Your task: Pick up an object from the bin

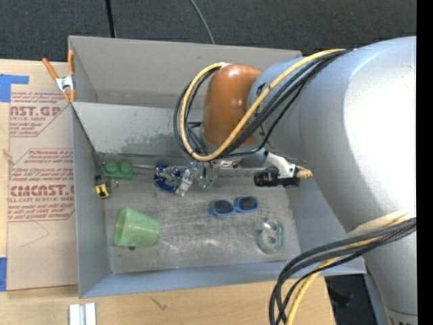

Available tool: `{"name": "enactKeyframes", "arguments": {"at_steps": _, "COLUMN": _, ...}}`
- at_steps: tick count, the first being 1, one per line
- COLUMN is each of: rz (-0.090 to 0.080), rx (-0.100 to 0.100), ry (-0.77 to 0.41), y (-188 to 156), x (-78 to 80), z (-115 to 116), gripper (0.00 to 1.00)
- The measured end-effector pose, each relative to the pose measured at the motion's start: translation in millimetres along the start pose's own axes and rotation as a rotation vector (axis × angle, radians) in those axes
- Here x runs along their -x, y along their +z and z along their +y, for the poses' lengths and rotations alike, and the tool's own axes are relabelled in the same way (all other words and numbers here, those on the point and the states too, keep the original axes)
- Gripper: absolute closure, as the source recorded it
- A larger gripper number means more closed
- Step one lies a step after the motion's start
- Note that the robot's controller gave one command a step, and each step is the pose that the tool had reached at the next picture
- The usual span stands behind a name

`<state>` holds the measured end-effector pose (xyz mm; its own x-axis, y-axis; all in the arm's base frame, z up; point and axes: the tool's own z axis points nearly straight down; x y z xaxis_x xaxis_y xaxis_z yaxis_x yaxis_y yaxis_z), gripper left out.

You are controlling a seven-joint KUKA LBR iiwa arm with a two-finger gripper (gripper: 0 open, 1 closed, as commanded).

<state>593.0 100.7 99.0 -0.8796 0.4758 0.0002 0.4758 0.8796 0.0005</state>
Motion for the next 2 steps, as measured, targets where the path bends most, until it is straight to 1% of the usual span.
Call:
{"name": "enactKeyframes", "arguments": {"at_steps": 1, "rz": -0.004, "rx": 0.004, "ry": 0.000, "y": -55, "x": -15.5, "z": 2, "gripper": 1.00}}
{"name": "enactKeyframes", "arguments": {"at_steps": 2, "rz": 0.002, "rx": -0.003, "ry": 0.483, "y": -26, "x": -45.5, "z": -18, "gripper": 1.00}}
